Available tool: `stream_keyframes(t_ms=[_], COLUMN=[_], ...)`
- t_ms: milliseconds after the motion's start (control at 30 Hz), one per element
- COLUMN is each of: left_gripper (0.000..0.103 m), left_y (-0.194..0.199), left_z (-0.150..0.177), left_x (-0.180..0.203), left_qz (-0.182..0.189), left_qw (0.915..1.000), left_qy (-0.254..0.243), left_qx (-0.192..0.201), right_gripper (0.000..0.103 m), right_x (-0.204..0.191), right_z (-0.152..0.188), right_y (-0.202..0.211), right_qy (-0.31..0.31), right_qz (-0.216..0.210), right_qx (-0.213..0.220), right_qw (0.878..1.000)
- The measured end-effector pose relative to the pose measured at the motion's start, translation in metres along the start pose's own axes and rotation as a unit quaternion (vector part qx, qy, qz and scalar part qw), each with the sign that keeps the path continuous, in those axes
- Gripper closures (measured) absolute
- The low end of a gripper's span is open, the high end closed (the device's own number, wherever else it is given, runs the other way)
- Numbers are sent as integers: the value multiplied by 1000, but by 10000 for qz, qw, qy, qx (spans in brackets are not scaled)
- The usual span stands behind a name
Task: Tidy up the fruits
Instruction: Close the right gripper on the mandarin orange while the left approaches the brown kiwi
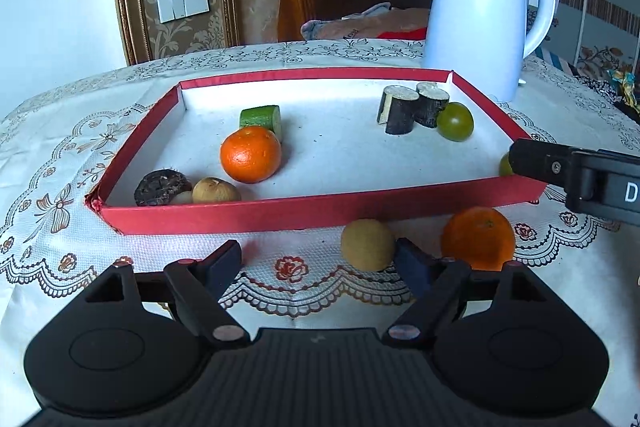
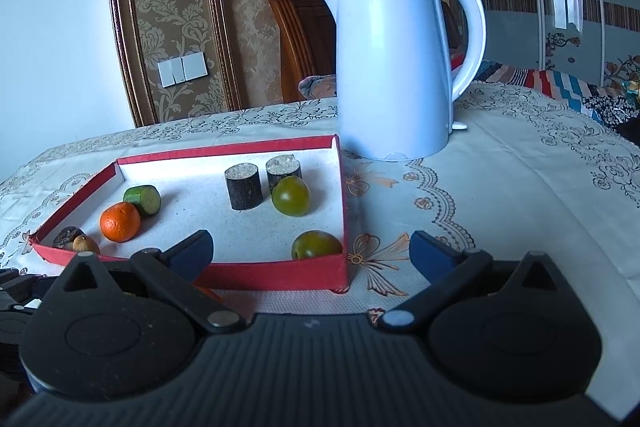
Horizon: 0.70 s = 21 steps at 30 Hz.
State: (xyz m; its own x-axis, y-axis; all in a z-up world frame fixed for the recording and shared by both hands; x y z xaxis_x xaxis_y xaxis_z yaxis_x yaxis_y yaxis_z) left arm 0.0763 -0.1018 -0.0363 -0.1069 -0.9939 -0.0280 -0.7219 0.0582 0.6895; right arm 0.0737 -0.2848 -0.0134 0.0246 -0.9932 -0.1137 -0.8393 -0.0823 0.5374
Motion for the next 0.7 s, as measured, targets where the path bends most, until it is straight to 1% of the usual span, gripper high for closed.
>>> stream_keyframes(t_ms=[100,133,167,200,233,333,367,433,533,667,700], left_gripper=[21,23,30,32,32,32,32,31,30,19,18], left_y=[1,2,4,5,6,7,7,7,7,4,4], left_z=[1,1,1,2,3,3,3,3,3,2,2], left_x=[-10,-15,-18,-22,-27,-37,-38,-40,-42,-43,-44], left_qz=[-62,-110,-165,-241,-323,-289,-343,-464,-458,-619,-606], left_qw=[9999,9998,9996,9993,9989,9986,9984,9978,9978,9968,9967], left_qy=[118,190,233,274,333,435,455,482,484,513,547], left_qx=[19,27,43,57,46,32,33,24,21,-15,-26], right_gripper=[0,0,0,0,0,0,0,0,0,0,0], right_x=[-1,-1,0,0,-1,-3,-6,-13,-25,-39,-42], right_z=[1,1,1,2,2,3,5,8,11,19,20], right_y=[-1,-1,-1,-1,-1,-2,-3,-6,-2,1,1], right_qy=[16,23,32,40,51,127,200,416,747,1088,1181], right_qz=[3,0,-2,-7,-20,-106,-144,-225,-364,-437,-396], right_qx=[-31,-48,-62,-67,-78,-162,-229,-353,-369,-430,-428], right_qw=[10000,10000,10000,10000,10000,9997,9994,9983,9959,9922,9913])
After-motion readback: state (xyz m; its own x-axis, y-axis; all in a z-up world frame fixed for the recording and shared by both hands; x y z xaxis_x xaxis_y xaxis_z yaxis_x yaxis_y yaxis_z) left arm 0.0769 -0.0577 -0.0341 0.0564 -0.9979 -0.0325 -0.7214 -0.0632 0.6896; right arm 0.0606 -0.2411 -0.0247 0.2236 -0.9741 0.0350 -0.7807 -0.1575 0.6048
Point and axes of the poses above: each gripper's, at about its wrist camera, not at the fingertips, and y roughly against the way its jaws point, x to its right, z to its underside, the point moved 3 cm from there along -y, roughly the way its jaws point, and after that the axes turned 6 degrees about -x, right-handed, at the moved point
